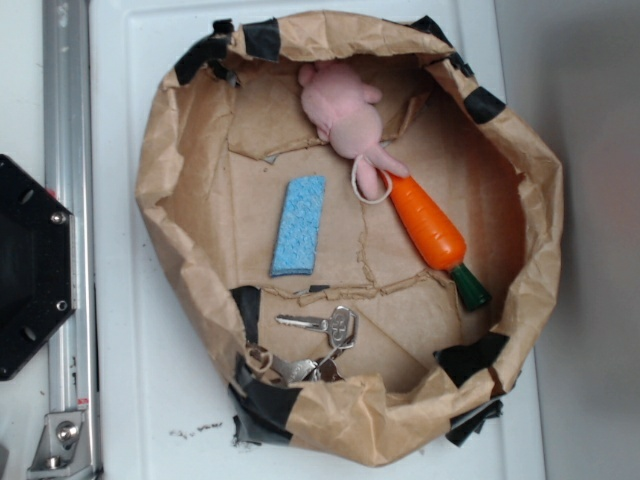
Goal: Grab the blue sponge.
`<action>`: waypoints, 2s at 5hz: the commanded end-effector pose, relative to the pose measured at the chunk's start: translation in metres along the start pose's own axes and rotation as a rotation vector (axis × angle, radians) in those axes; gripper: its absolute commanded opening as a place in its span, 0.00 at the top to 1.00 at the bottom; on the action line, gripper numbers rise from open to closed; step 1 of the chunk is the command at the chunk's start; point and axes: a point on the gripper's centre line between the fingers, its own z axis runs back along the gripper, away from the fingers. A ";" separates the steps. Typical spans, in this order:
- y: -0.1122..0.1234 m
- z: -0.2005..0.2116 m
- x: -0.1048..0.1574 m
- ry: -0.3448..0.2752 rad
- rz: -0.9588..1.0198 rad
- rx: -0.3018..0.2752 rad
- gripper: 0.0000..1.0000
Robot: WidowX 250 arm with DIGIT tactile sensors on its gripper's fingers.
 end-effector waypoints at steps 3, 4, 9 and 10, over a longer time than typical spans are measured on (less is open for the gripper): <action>0.044 -0.021 0.099 0.027 0.227 0.082 0.00; 0.061 -0.050 0.126 -0.166 0.396 0.050 0.00; 0.040 -0.210 0.098 0.025 0.695 -0.099 0.00; 0.033 -0.216 0.105 0.056 0.675 -0.067 0.49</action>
